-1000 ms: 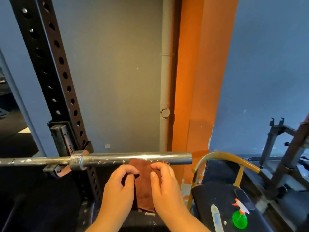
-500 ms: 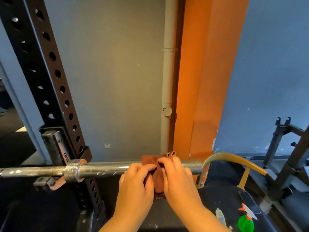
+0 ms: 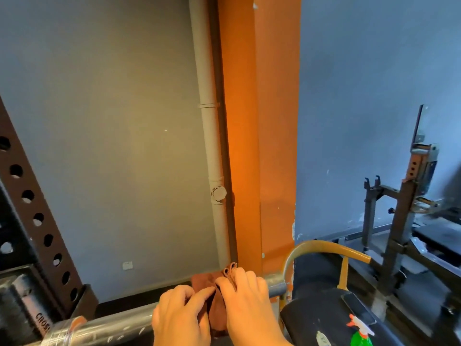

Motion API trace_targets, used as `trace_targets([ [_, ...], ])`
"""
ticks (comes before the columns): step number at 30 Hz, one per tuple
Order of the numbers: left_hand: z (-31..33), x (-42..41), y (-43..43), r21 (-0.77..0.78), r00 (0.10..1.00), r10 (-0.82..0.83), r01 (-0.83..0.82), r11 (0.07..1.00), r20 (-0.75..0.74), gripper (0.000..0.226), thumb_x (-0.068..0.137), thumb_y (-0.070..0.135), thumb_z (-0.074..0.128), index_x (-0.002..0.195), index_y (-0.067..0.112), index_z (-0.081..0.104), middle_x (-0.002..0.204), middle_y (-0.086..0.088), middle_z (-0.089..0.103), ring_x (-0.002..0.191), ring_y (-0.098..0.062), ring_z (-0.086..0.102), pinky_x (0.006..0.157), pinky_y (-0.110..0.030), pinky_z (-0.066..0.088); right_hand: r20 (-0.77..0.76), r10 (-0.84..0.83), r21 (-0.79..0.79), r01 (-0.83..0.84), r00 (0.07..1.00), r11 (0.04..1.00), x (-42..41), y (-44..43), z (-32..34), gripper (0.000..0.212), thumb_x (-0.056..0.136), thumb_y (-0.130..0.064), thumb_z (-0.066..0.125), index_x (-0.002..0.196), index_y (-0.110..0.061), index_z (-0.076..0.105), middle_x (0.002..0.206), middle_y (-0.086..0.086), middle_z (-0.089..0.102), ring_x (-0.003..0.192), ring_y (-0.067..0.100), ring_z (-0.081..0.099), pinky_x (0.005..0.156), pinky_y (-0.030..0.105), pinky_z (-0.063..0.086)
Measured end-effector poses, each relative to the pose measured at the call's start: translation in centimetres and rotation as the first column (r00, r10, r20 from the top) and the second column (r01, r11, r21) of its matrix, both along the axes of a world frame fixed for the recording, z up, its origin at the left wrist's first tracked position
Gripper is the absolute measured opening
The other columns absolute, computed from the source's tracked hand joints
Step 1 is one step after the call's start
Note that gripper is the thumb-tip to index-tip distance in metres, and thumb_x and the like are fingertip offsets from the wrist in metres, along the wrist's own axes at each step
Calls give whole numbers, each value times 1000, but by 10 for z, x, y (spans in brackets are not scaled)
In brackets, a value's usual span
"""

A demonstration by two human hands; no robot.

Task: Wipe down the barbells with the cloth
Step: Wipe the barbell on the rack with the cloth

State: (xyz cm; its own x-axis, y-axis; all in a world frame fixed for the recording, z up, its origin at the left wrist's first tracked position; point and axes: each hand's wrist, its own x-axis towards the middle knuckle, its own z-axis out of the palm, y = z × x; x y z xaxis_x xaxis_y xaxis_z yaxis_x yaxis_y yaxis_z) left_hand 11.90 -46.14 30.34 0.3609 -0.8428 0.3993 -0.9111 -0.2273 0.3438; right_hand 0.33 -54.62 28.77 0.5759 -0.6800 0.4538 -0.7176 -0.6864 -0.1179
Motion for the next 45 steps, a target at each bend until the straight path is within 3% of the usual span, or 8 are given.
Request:
trace_targets([
  [7, -7, 16, -15, -47, 997, 76, -77, 996, -21, 63, 33, 14, 102, 81, 48, 80, 85, 6, 59, 76, -32, 64, 69, -42, 48, 157, 7, 126, -27, 988, 992, 4, -12, 2, 32, 73, -27, 79, 102, -37, 69, 123, -1, 50, 109, 21, 43, 85, 34, 57],
  [11, -21, 13, -16, -48, 999, 43, -43, 998, -9, 60, 52, 8, 97, 102, 36, 80, 132, -7, 66, 130, -32, 53, 103, -51, 43, 159, 288, 172, -313, 944, 934, 4, -5, 4, 41, 108, -26, 36, 146, -18, 47, 155, -6, 32, 143, 13, 22, 127, 35, 9],
  [14, -13, 3, -12, -50, 998, -50, 51, 997, 24, 53, 93, 13, 69, 142, 28, 58, 158, 4, 42, 149, -4, 9, 125, -33, 6, 67, 277, 145, -284, 958, 948, 2, -3, -5, 49, 107, -41, 30, 151, -23, 41, 152, -8, 43, 143, 9, 33, 123, 29, -4],
  [18, -15, -2, -6, -13, 998, -61, 61, 998, -21, 51, 110, 25, 34, 158, 38, 27, 168, 17, 12, 148, 3, -12, 115, -23, -24, -61, 192, 32, -190, 979, 981, -14, -12, -18, 47, 106, -47, 33, 142, -25, 52, 138, -8, 57, 132, 12, 50, 122, 37, 26],
  [25, -12, -9, -3, 40, 997, -76, 75, 996, 30, 52, 111, 28, 32, 160, 37, 21, 169, 16, 4, 155, -5, -12, 117, -26, -22, 24, -46, 46, 45, 999, 998, -27, -28, -26, 63, 108, -48, 7, 138, -22, 56, 139, -1, 60, 140, 23, 46, 124, 50, 23],
  [33, -21, -5, -4, -36, 995, -71, 69, 997, -66, 53, 109, 25, 38, 160, 32, 24, 168, 13, 13, 154, -3, -3, 120, -23, -16, -64, 149, 8, -149, 987, 989, -19, -26, -30, 45, 110, -47, 29, 147, -27, 43, 146, -5, 51, 143, 20, 39, 127, 45, 13],
  [39, -29, -11, -5, -18, 990, -101, 100, 995, -95, 50, 109, 30, 36, 158, 36, 28, 167, 20, 10, 154, -1, -6, 121, -25, -14, 35, -100, 44, 98, 994, 994, -40, -32, -29, 59, 107, -49, 11, 142, -21, 49, 144, 1, 54, 145, 26, 38, 126, 55, 11],
  [45, -33, -8, -5, -89, 985, -71, 57, 994, -157, 46, 108, 25, 40, 155, 24, 39, 162, 10, 33, 152, -1, 13, 121, -20, -6, -18, 115, 60, -114, 993, 992, -8, -14, -19, 54, 107, -50, 18, 146, -25, 46, 142, -4, 52, 139, 22, 40, 125, 49, 15],
])
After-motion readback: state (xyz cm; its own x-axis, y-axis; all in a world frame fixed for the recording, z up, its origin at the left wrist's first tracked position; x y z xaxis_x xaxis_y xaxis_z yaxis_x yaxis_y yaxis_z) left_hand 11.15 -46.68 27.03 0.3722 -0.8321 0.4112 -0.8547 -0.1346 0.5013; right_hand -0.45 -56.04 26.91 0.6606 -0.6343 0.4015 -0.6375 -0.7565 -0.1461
